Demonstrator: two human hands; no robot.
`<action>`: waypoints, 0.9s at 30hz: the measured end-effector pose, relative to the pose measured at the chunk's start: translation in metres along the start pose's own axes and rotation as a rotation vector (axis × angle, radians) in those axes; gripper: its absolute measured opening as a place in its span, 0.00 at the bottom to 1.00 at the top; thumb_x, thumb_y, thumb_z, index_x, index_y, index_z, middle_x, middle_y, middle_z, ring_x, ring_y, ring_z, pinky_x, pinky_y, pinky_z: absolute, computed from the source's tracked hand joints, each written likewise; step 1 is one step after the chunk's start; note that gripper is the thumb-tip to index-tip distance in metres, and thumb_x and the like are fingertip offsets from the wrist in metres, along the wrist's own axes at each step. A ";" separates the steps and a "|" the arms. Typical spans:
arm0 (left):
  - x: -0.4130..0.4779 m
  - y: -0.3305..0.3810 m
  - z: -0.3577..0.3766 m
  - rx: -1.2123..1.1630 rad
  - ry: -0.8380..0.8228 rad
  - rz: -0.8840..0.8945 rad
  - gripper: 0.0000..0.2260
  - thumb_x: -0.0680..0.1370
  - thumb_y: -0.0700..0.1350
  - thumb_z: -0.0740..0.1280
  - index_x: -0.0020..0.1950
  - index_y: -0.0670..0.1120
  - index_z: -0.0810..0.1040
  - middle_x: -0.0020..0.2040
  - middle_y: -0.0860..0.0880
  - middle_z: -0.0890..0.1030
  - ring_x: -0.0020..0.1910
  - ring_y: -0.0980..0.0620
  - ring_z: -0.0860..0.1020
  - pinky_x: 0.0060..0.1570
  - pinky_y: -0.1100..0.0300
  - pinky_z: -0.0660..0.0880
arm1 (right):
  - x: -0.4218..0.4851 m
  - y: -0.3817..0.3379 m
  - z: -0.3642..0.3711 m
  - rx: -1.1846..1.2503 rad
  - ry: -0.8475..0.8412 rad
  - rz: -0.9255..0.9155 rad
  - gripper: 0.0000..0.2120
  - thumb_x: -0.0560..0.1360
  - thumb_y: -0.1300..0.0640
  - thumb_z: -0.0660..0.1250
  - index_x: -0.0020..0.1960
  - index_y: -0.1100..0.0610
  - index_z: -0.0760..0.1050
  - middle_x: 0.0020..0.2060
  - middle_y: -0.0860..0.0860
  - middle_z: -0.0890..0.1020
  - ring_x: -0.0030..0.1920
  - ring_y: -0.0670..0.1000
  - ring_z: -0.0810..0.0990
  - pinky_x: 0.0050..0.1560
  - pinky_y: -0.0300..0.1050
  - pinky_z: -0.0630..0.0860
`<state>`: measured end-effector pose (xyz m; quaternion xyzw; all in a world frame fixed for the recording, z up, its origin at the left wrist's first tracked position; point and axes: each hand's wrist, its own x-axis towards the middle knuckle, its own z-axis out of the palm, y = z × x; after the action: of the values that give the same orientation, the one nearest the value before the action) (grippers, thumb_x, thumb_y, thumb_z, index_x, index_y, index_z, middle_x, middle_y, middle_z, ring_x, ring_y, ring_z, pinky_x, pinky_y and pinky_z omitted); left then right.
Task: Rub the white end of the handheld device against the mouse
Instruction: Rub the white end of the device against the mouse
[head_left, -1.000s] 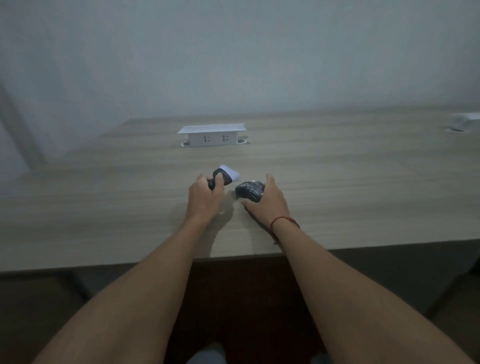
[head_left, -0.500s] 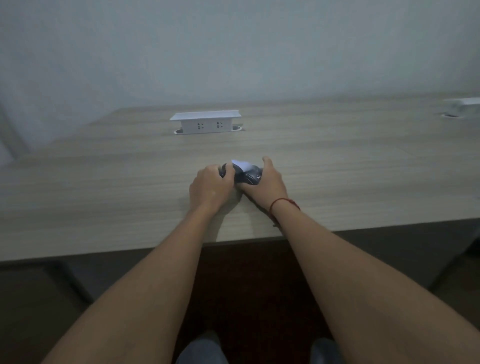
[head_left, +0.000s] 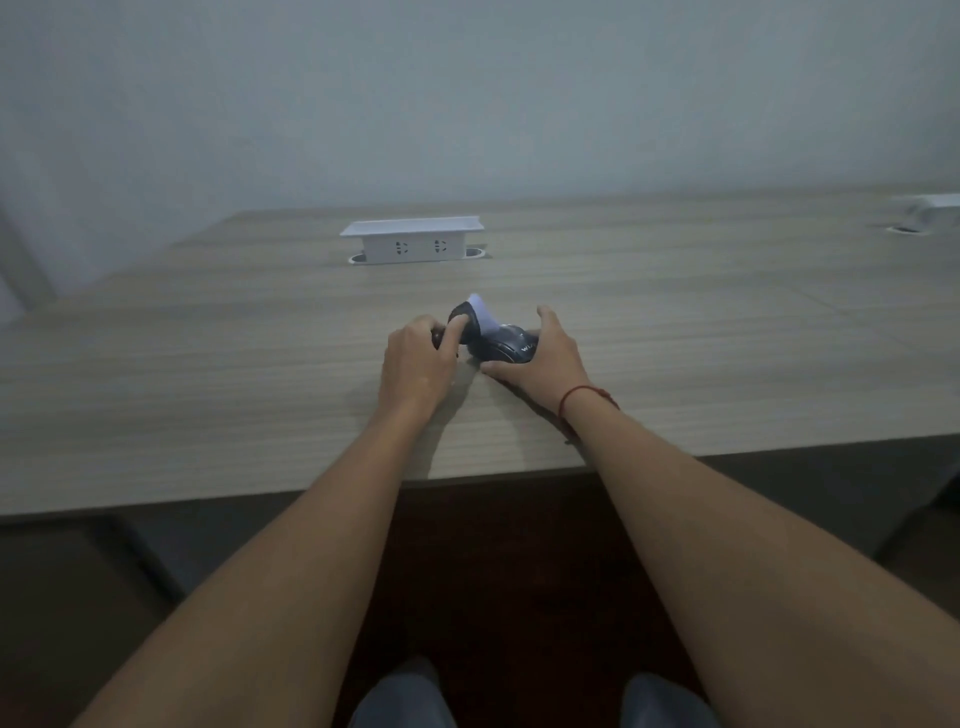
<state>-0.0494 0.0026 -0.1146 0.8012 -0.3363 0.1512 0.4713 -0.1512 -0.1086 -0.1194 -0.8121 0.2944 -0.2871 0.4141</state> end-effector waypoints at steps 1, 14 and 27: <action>0.000 0.000 -0.001 -0.055 0.002 0.024 0.18 0.78 0.53 0.64 0.41 0.38 0.80 0.34 0.46 0.78 0.36 0.47 0.74 0.36 0.57 0.68 | 0.000 0.001 -0.002 -0.002 -0.009 -0.004 0.49 0.64 0.51 0.78 0.75 0.56 0.53 0.62 0.54 0.77 0.54 0.50 0.74 0.53 0.41 0.70; 0.006 0.007 0.010 -0.184 -0.063 -0.166 0.19 0.79 0.56 0.61 0.44 0.40 0.75 0.39 0.46 0.75 0.39 0.47 0.74 0.41 0.56 0.72 | 0.003 -0.001 0.003 0.025 0.001 -0.002 0.49 0.64 0.53 0.78 0.76 0.56 0.53 0.61 0.56 0.76 0.58 0.54 0.77 0.60 0.49 0.75; 0.001 0.019 0.002 0.127 0.118 -0.109 0.16 0.81 0.53 0.55 0.44 0.42 0.71 0.38 0.45 0.74 0.36 0.46 0.73 0.36 0.55 0.68 | 0.000 -0.004 0.002 -0.013 -0.013 -0.016 0.47 0.65 0.55 0.76 0.76 0.56 0.53 0.59 0.56 0.78 0.56 0.55 0.79 0.59 0.52 0.76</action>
<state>-0.0615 -0.0060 -0.1031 0.8361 -0.2537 0.1934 0.4463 -0.1487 -0.1052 -0.1173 -0.8189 0.2870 -0.2834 0.4084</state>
